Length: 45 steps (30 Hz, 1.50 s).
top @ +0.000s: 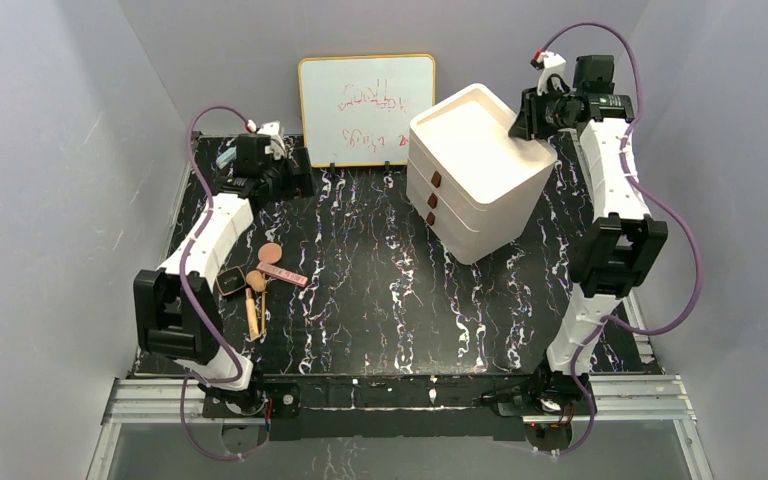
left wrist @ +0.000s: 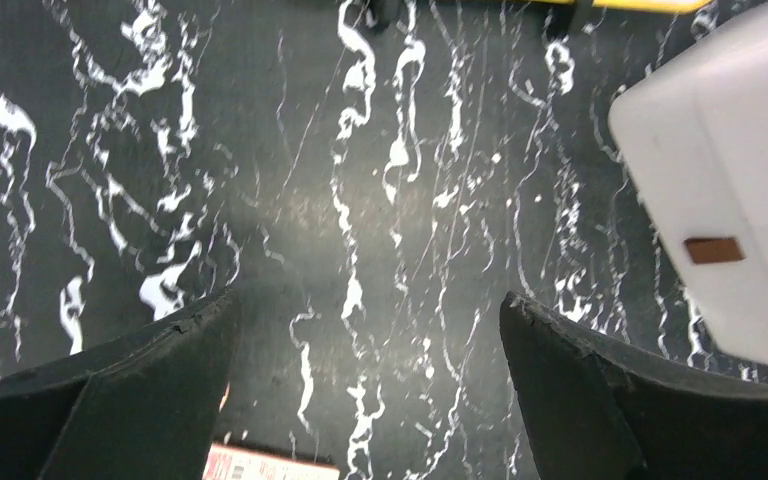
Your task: Organize the makeup
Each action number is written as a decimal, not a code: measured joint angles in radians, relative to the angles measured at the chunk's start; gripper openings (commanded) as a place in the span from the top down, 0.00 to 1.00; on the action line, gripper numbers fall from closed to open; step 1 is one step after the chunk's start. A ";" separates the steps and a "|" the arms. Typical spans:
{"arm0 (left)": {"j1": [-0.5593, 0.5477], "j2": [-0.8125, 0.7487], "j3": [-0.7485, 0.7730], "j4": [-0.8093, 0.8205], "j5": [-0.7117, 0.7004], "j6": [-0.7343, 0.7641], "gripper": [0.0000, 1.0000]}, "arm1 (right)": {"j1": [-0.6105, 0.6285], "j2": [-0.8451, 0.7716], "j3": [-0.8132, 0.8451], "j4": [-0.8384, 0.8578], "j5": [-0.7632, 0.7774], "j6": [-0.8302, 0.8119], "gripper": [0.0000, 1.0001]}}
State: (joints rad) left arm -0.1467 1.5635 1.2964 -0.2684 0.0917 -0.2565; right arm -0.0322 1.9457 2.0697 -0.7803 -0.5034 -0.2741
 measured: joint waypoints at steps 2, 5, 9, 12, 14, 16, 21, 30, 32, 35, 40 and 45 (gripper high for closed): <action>0.000 -0.037 -0.040 -0.024 -0.015 0.003 0.02 | 0.000 0.033 0.045 -0.006 -0.022 0.026 0.08; 0.000 -0.090 -0.083 -0.060 -0.052 0.016 0.02 | 0.005 0.049 0.075 -0.004 -0.031 0.059 0.02; 0.000 -0.129 -0.108 -0.083 -0.105 0.037 0.02 | 0.011 0.045 0.084 0.021 0.005 0.090 0.02; 0.000 -0.131 -0.117 -0.095 -0.130 0.045 0.02 | 0.016 0.032 0.082 0.068 0.078 0.121 0.01; 0.001 -0.131 -0.126 -0.099 -0.140 0.046 0.01 | 0.018 0.003 0.065 0.119 0.128 0.143 0.01; 0.002 -0.131 -0.138 -0.099 -0.147 0.047 0.02 | 0.024 -0.051 0.022 0.177 0.169 0.157 0.01; 0.015 -0.131 -0.145 -0.098 -0.153 0.047 0.02 | 0.101 -0.169 -0.013 0.295 0.264 0.216 0.01; 0.045 -0.130 -0.145 -0.099 -0.156 0.051 0.01 | 0.459 -0.103 -0.036 0.412 0.648 0.207 0.01; 0.050 -0.130 -0.145 -0.100 -0.155 0.055 0.02 | 0.460 -0.056 -0.038 0.417 0.723 0.182 0.01; 0.064 -0.131 -0.145 -0.102 -0.150 0.060 0.02 | 0.411 -0.010 -0.039 0.415 0.774 0.159 0.01; 0.079 -0.131 -0.145 -0.106 -0.136 0.063 0.02 | 0.270 -0.012 -0.047 0.433 0.756 0.158 0.01; 0.080 -0.130 -0.145 -0.106 -0.120 0.063 0.02 | 0.156 -0.021 -0.049 0.438 0.684 0.159 0.01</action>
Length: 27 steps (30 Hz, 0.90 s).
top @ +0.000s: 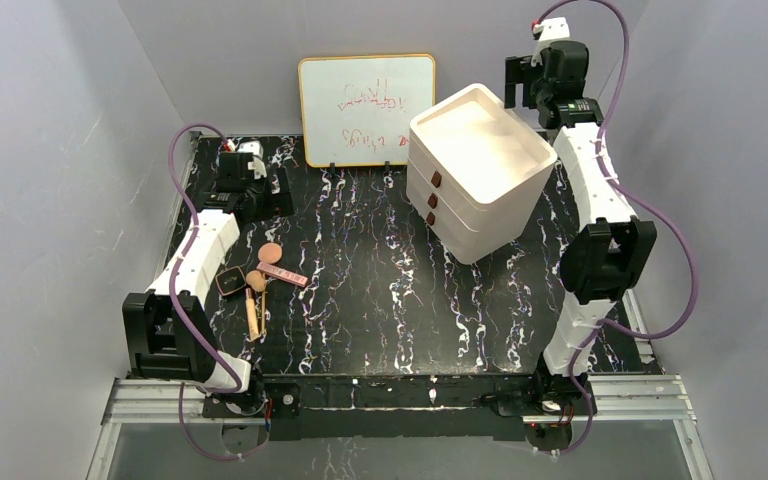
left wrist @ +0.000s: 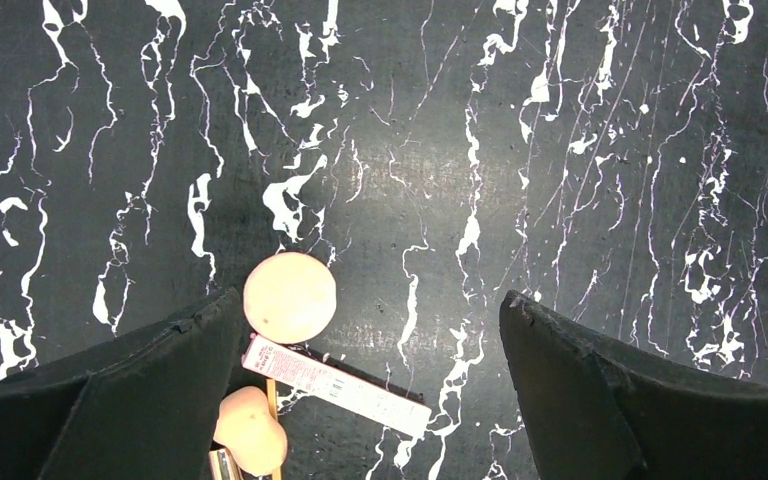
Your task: Organize the makeup
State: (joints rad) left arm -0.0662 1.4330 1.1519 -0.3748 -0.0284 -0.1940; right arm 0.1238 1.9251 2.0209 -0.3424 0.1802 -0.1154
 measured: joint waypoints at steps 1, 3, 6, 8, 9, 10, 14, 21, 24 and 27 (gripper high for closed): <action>0.000 0.000 0.000 0.000 0.004 0.000 0.02 | -0.010 -0.001 -0.001 -0.003 -0.020 0.000 0.01; 0.000 0.001 0.000 0.000 0.011 0.000 0.02 | -0.019 -0.007 -0.014 -0.004 -0.064 0.000 0.01; 0.000 0.002 0.000 -0.001 0.014 0.000 0.02 | -0.016 -0.034 -0.078 0.003 -0.151 0.005 0.01; 0.002 0.002 0.000 -0.001 0.014 0.000 0.02 | -0.014 -0.061 -0.135 0.017 -0.217 0.006 0.01; 0.003 0.002 0.000 -0.002 0.015 0.000 0.02 | -0.012 -0.076 -0.166 0.024 -0.248 0.007 0.01; 0.004 0.002 0.000 -0.003 0.015 0.000 0.01 | -0.010 -0.087 -0.188 0.027 -0.275 0.008 0.01; 0.007 0.002 0.000 -0.005 0.015 0.000 0.02 | -0.010 -0.118 -0.252 0.049 -0.382 0.013 0.01; 0.012 0.002 0.000 -0.011 0.017 0.000 0.02 | -0.011 -0.118 -0.250 0.040 -0.447 0.006 0.01; 0.012 0.008 0.000 -0.031 0.017 0.000 0.02 | -0.011 -0.118 -0.252 0.034 -0.449 0.004 0.01; 0.013 0.022 -0.007 -0.049 0.019 -0.008 0.02 | -0.011 -0.118 -0.263 0.035 -0.449 0.003 0.01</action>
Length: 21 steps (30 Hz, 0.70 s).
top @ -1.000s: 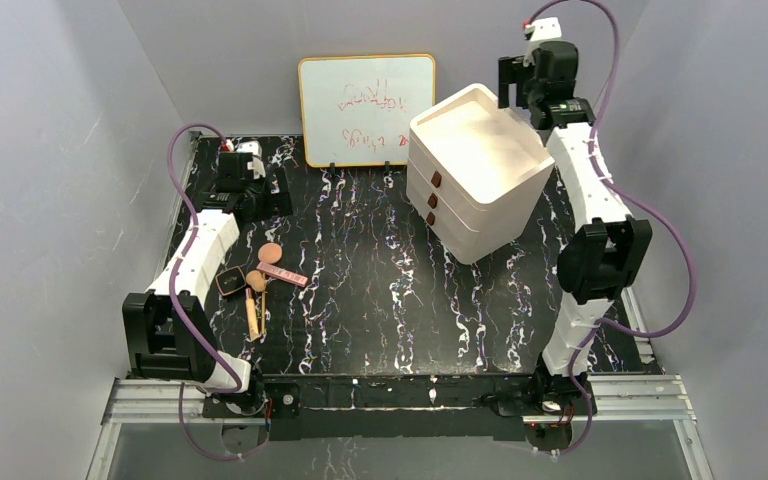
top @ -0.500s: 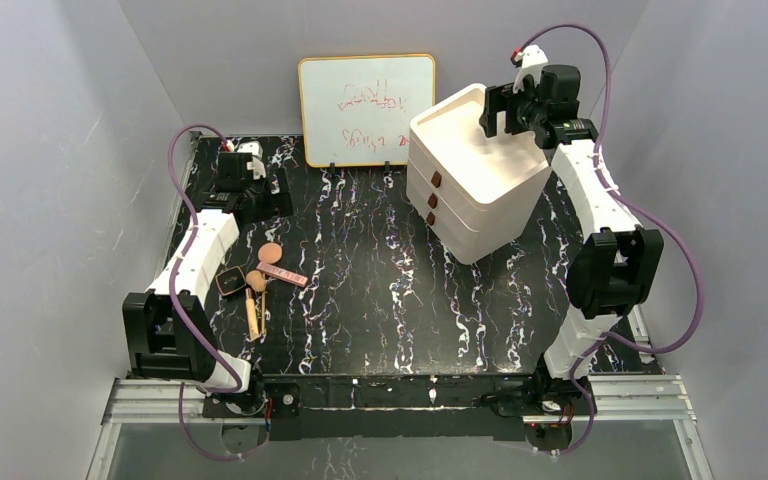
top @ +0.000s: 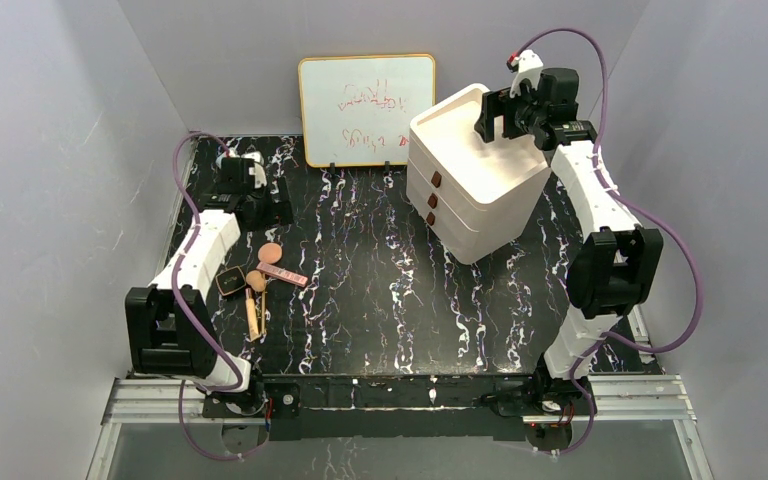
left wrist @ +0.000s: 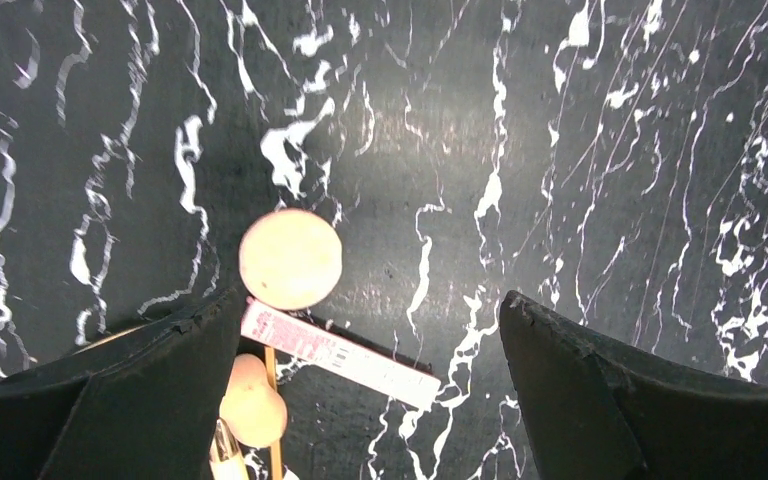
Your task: Organize the makeup
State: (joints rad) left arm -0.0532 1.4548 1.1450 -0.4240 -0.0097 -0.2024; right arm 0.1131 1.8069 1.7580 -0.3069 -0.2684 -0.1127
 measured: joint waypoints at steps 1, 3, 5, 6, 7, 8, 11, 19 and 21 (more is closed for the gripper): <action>0.001 0.001 -0.011 -0.003 0.006 -0.003 0.02 | 0.000 0.000 -0.005 0.000 0.000 0.000 0.01; 0.004 0.001 -0.040 -0.011 0.030 -0.016 0.02 | -0.001 0.000 -0.014 0.000 0.000 -0.003 0.01; 0.006 0.001 -0.077 -0.007 0.078 -0.034 0.03 | -0.001 0.000 -0.014 0.002 0.000 -0.002 0.01; 0.005 0.001 -0.093 0.001 0.103 -0.044 0.05 | -0.001 0.000 -0.015 0.003 0.000 -0.002 0.01; 0.003 0.001 -0.110 0.013 0.130 -0.055 0.07 | -0.001 0.000 -0.015 0.003 0.000 -0.002 0.01; -0.003 0.001 -0.126 0.029 0.150 -0.064 0.07 | -0.001 0.000 -0.016 0.004 0.000 -0.001 0.01; -0.058 0.017 -0.137 0.097 0.187 -0.084 0.09 | -0.001 0.000 -0.016 0.006 -0.002 0.004 0.02; -0.340 0.241 0.023 0.427 0.245 -0.094 0.09 | -0.001 0.000 -0.019 0.018 -0.005 0.008 0.01; -0.389 0.300 0.075 0.520 0.267 -0.091 0.09 | -0.001 0.000 -0.019 0.017 -0.005 0.008 0.01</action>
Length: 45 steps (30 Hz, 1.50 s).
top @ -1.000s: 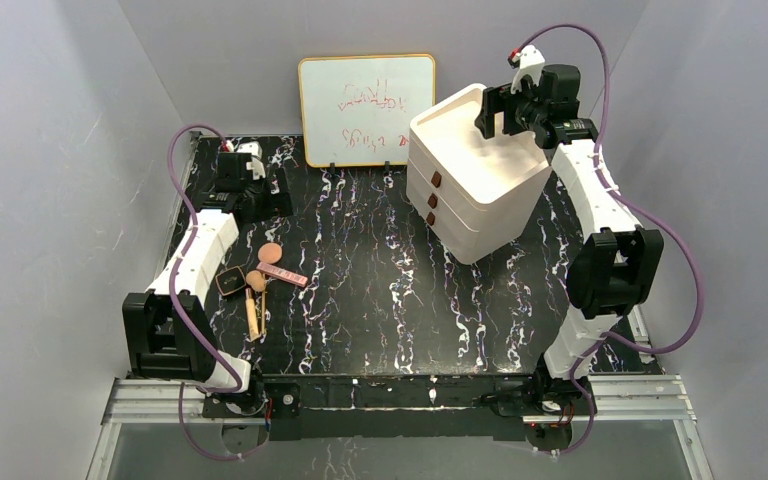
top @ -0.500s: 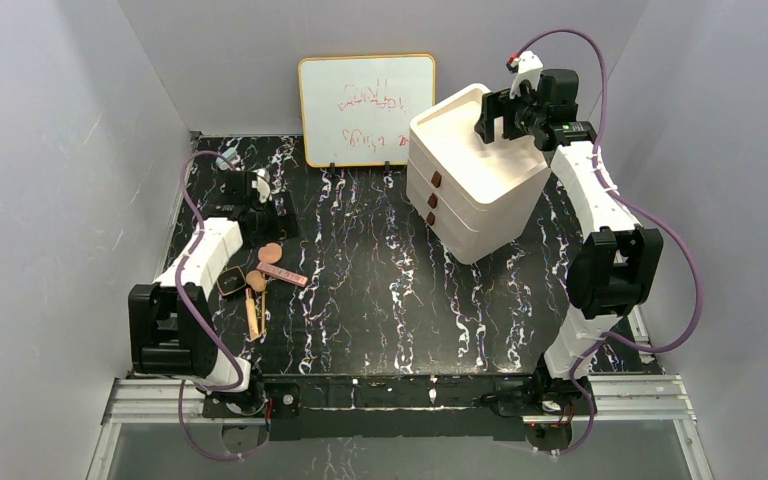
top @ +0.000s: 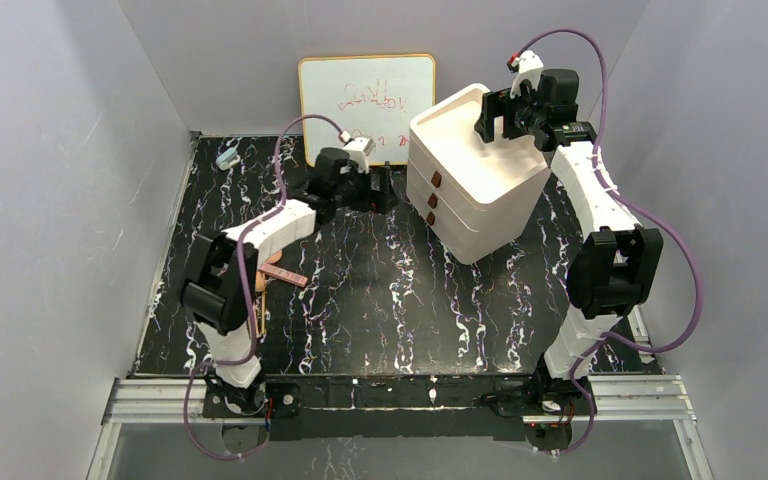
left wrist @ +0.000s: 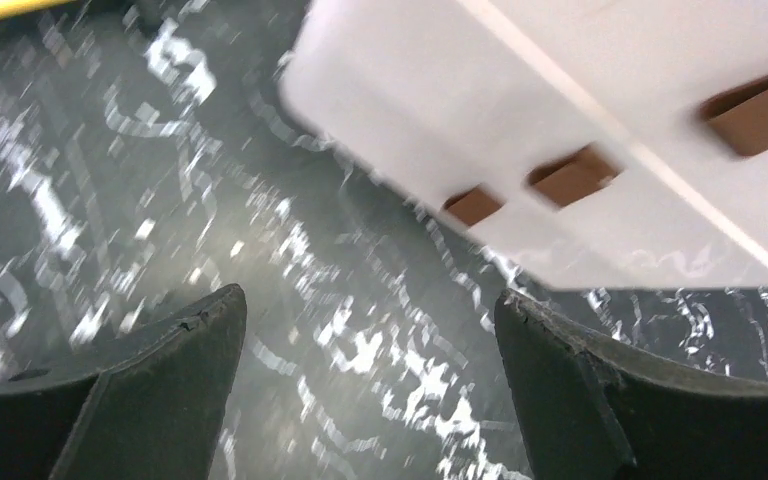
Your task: Organize the makeup
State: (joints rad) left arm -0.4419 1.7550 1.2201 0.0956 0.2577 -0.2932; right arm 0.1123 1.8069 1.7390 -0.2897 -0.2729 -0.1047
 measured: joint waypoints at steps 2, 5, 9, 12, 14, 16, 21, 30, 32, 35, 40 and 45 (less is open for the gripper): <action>-0.032 0.046 0.037 0.074 0.022 0.002 0.11 | 0.000 0.000 0.000 0.000 0.000 0.000 0.01; -0.064 0.103 0.090 0.169 0.045 0.007 0.18 | 0.000 0.000 -0.001 0.000 0.000 0.000 0.01; -0.098 0.144 0.137 0.257 0.060 0.041 0.23 | 0.000 -0.001 -0.001 0.000 0.000 0.000 0.01; -0.127 0.153 0.149 0.325 0.078 0.077 0.26 | 0.000 -0.001 -0.001 -0.001 0.000 0.000 0.01; -0.141 0.155 0.152 0.364 0.099 0.093 0.30 | 0.000 -0.001 -0.001 -0.001 0.000 0.000 0.01; -0.152 0.159 0.156 0.398 0.121 0.101 0.34 | 0.000 -0.001 -0.001 -0.002 0.001 0.000 0.01; -0.164 0.184 0.172 0.444 0.181 0.109 0.47 | 0.000 -0.002 -0.001 -0.003 0.002 -0.003 0.01; -0.163 0.220 0.208 0.453 0.217 0.098 1.00 | -0.008 -0.002 -0.002 -0.002 0.011 -0.005 0.01; -0.163 0.220 0.210 0.458 0.216 0.102 1.00 | -0.008 -0.002 -0.002 -0.002 0.012 -0.005 0.01; -0.163 0.220 0.210 0.458 0.212 0.106 1.00 | -0.008 -0.002 -0.002 -0.002 0.012 -0.005 0.01; -0.166 0.189 0.164 0.465 0.188 0.140 1.00 | -0.008 -0.002 -0.002 -0.003 0.012 -0.005 0.01; -0.168 0.038 0.005 0.441 0.129 0.199 1.00 | -0.008 -0.002 -0.002 -0.005 0.010 -0.006 0.01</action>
State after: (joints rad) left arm -0.6098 1.7931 1.2255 0.5365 0.3866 -0.0940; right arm 0.1043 1.8053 1.7367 -0.2951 -0.2630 -0.1112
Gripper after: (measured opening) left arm 0.033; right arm 0.985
